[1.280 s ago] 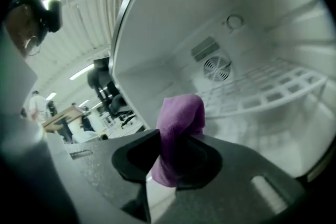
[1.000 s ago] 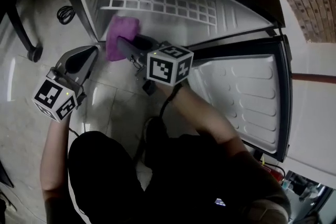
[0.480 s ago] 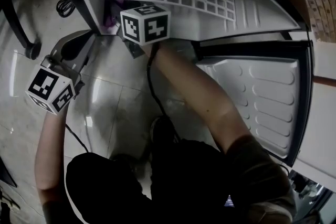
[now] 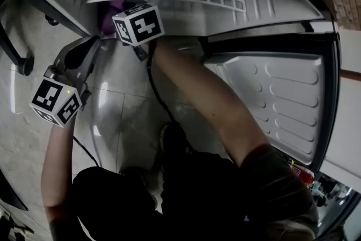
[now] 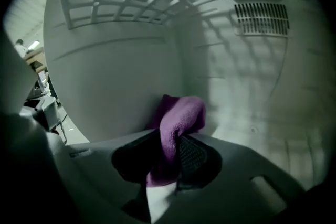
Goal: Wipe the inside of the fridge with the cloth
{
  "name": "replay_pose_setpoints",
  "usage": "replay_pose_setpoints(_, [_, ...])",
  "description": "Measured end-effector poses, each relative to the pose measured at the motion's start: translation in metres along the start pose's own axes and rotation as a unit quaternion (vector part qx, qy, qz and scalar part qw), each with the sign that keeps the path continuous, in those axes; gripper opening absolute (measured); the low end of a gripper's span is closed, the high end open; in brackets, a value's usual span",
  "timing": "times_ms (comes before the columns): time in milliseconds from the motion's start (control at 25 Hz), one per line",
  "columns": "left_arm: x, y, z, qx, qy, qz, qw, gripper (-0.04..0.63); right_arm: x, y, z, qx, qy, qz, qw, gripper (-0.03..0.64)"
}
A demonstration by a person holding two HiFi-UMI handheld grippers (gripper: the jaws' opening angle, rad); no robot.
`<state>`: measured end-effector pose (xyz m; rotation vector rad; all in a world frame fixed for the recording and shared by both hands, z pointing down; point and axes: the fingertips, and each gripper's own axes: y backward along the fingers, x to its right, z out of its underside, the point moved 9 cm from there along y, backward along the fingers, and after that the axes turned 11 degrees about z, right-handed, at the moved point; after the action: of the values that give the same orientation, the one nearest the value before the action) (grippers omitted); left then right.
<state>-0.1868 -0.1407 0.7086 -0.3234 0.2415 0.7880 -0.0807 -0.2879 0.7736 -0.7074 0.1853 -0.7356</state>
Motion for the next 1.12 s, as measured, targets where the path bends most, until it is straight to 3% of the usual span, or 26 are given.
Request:
replay_pose_setpoints(160, [0.002,-0.006,0.000,0.001,-0.006,0.015,0.9999,0.017,0.044,0.021,0.009,-0.009,-0.005,0.071,0.997,0.078])
replay_pose_setpoints(360, [0.008,-0.010,-0.002,-0.006,-0.014,0.020,0.9997,0.017,0.098,0.057,0.027,-0.033,-0.021,0.165,0.986,0.078])
replay_pose_setpoints(560, [0.014,-0.016,-0.001,-0.007,-0.024,0.032,0.9992,0.017,0.132,0.082,0.042,-0.053,-0.055,0.233,0.969,0.078])
replay_pose_setpoints(840, [0.020,-0.033,-0.006,0.002,-0.018,0.032,0.9993,0.017,0.150,0.108,0.057,-0.089,-0.043,0.328,0.939,0.078])
replay_pose_setpoints(920, [0.026,-0.041,-0.009,0.000,-0.015,0.046,0.9988,0.017,0.147,0.120,0.054,-0.038,-0.102,0.328,0.938,0.078])
replay_pose_setpoints(1000, [0.033,-0.046,-0.016,0.001,-0.022,0.065,0.9976,0.017,0.139,0.134,0.044,0.047,-0.156,0.318,0.934,0.078])
replay_pose_setpoints(1120, [0.042,-0.048,-0.026,0.002,-0.033,0.081,0.9962,0.017,0.134,0.145,0.026,0.123,-0.170,0.314,0.926,0.078])
